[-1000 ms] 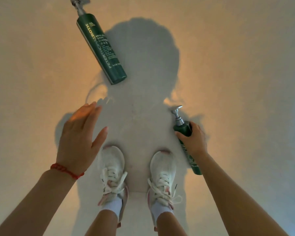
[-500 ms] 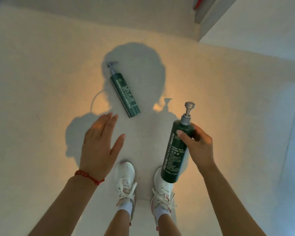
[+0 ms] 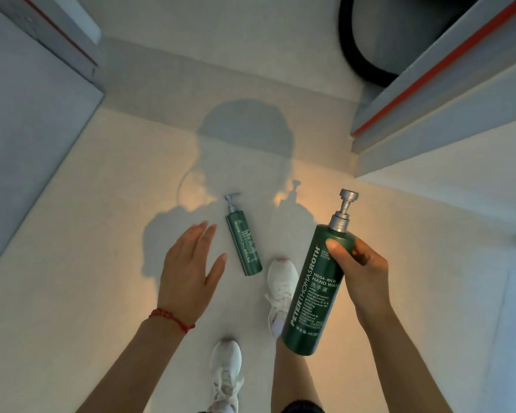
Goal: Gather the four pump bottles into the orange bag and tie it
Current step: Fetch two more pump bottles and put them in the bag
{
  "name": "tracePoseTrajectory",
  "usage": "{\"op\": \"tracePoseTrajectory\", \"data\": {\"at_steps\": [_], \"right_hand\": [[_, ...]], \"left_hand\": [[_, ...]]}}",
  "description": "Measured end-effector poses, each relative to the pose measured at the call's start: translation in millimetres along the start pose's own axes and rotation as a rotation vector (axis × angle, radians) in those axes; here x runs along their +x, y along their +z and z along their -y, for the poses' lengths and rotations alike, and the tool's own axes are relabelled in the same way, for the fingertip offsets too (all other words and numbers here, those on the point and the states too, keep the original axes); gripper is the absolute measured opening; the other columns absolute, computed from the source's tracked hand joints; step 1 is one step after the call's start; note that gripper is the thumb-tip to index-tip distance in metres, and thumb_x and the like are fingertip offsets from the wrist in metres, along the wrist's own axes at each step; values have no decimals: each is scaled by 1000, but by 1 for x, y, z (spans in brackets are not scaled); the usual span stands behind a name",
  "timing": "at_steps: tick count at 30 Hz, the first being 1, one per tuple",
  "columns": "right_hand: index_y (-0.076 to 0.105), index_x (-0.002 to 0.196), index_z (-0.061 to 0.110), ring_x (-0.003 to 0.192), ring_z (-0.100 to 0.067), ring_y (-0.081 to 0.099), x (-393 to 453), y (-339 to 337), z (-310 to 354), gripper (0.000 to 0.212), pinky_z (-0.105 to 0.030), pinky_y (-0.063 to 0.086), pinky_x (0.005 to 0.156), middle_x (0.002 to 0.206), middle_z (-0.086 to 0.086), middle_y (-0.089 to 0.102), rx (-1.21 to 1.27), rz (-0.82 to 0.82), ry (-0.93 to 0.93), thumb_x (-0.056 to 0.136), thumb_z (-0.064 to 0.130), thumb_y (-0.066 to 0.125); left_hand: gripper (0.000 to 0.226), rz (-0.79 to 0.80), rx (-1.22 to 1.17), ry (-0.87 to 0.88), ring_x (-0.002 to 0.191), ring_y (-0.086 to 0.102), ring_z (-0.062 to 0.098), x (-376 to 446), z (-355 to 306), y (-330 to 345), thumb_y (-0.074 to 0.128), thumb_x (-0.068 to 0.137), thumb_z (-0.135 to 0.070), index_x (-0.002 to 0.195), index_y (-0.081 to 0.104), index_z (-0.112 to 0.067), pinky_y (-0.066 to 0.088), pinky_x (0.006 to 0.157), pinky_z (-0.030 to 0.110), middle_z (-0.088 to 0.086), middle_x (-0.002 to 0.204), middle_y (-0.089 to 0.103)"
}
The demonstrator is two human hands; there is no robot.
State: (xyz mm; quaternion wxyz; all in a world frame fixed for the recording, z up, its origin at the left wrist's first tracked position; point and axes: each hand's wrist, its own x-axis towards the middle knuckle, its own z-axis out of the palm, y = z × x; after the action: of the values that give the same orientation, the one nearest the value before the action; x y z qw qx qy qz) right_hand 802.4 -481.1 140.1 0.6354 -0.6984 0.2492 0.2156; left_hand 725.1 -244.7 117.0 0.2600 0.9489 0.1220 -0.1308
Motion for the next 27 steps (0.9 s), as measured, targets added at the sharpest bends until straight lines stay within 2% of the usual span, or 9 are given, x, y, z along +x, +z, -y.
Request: {"op": "tracePoseTrajectory", "data": {"at_steps": [4, 9, 12, 14, 18, 20, 22, 24, 27], "right_hand": [[67, 84, 29, 62, 3, 62, 53, 8, 6, 19, -8, 48, 58, 65, 18, 70, -127, 76, -3, 78, 12, 68], [66, 86, 30, 61, 4, 62, 115, 24, -10, 16, -8, 47, 54, 79, 4, 69, -246, 162, -12, 79, 15, 66], [65, 85, 34, 63, 3, 63, 147, 38, -34, 17, -8, 48, 56, 80, 6, 69, -295, 184, -30, 78, 18, 67], [65, 83, 34, 62, 3, 63, 167, 47, -55, 17, -8, 48, 56, 73, 11, 70, -299, 174, -40, 78, 18, 67], [65, 79, 32, 59, 4, 63, 198, 62, -106, 17, -7, 46, 54, 61, 22, 69, -293, 163, -46, 77, 15, 67], [66, 78, 33, 59, 5, 63, 208, 66, -128, 18, -6, 45, 54, 61, 23, 69, -297, 162, -49, 78, 15, 67], [66, 78, 32, 59, 6, 62, 214, 68, -144, 18, -5, 44, 54, 61, 23, 69, -302, 166, -49, 78, 14, 67], [66, 79, 32, 58, 6, 62, 217, 68, -153, 20, -5, 44, 53, 60, 23, 68, -305, 166, -49, 78, 12, 66], [65, 79, 32, 57, 6, 62, 216, 67, -153, 20, -5, 44, 53, 59, 24, 68, -320, 165, -45, 78, 12, 66]], "left_hand": [[71, 33, -41, -73, 122, 47, 32, 35, 16, 19, 17, 90, -58, 128, 47, -6, 40, 99, 46, 17, 132, 52], [78, 56, -52, -157, 122, 47, 33, 76, 58, 64, 16, 86, -64, 129, 46, -6, 39, 98, 45, 17, 132, 51], [70, 79, -63, -198, 122, 46, 35, 100, 83, 106, 28, 84, -54, 129, 46, -3, 39, 98, 45, 20, 131, 51], [70, 107, -106, -237, 124, 44, 34, 116, 97, 138, 30, 83, -52, 130, 44, -3, 37, 101, 44, 20, 133, 50], [64, 166, -217, -505, 125, 41, 28, 142, 120, 205, 49, 85, -49, 135, 37, -10, 36, 101, 40, 13, 137, 45], [68, 175, -257, -726, 113, 52, 27, 150, 125, 231, 58, 76, -57, 125, 46, -11, 44, 89, 38, 10, 124, 56], [61, 155, -331, -872, 90, 61, 26, 157, 123, 250, 64, 68, -61, 103, 59, -11, 47, 70, 31, 8, 99, 65], [48, 106, -465, -943, 72, 61, 21, 163, 117, 262, 69, 65, -56, 85, 64, -13, 46, 60, 26, 6, 81, 66], [33, 33, -612, -975, 60, 58, 13, 167, 108, 264, 75, 64, -44, 78, 67, -15, 48, 55, 22, 0, 68, 64]]}}
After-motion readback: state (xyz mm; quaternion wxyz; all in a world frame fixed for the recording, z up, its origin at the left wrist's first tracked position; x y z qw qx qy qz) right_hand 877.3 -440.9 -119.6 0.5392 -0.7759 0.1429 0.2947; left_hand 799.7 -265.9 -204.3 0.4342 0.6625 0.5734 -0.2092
